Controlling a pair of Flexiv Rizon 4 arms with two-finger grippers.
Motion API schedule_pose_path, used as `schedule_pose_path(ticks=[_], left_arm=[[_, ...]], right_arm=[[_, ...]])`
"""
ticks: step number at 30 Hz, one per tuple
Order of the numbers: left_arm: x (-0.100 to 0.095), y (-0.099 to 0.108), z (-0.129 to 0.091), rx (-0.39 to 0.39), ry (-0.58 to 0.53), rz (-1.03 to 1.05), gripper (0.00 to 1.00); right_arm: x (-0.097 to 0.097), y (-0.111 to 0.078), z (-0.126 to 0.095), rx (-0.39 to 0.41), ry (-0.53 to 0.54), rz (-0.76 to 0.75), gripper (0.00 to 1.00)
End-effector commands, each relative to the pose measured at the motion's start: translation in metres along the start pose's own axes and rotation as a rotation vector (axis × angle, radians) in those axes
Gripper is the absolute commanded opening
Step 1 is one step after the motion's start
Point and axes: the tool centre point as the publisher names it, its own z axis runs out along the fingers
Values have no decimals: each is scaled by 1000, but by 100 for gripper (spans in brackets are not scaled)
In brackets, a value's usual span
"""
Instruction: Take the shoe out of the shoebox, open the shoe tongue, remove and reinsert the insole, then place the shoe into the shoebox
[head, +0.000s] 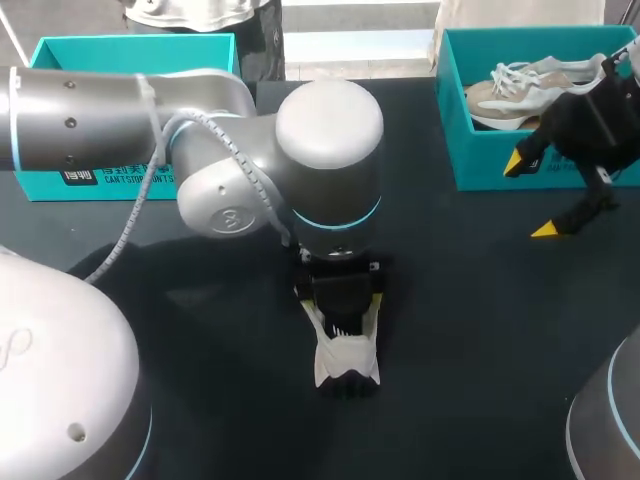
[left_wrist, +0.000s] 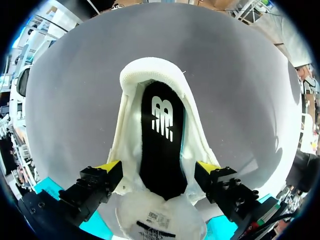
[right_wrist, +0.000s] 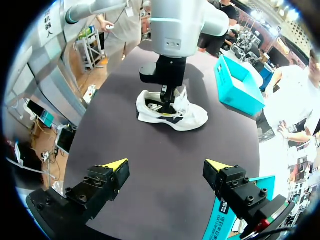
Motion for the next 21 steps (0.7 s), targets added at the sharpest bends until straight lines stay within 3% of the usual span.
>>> schedule_pose_path(ticks=[1, 7, 10, 21], left_arm=[[-1, -9, -1, -21, 16, 10, 100], [-1, -11, 1, -16, 25, 11, 100], [1, -9, -11, -12, 14, 11, 100], [5, 20, -32, -7, 16, 20, 100]], right_arm=[[-2, 0, 1, 2, 4, 0, 100], [-2, 0, 1, 2, 4, 0, 100], [-2, 0, 1, 2, 4, 0, 100], [-2, 0, 1, 2, 4, 0, 100]])
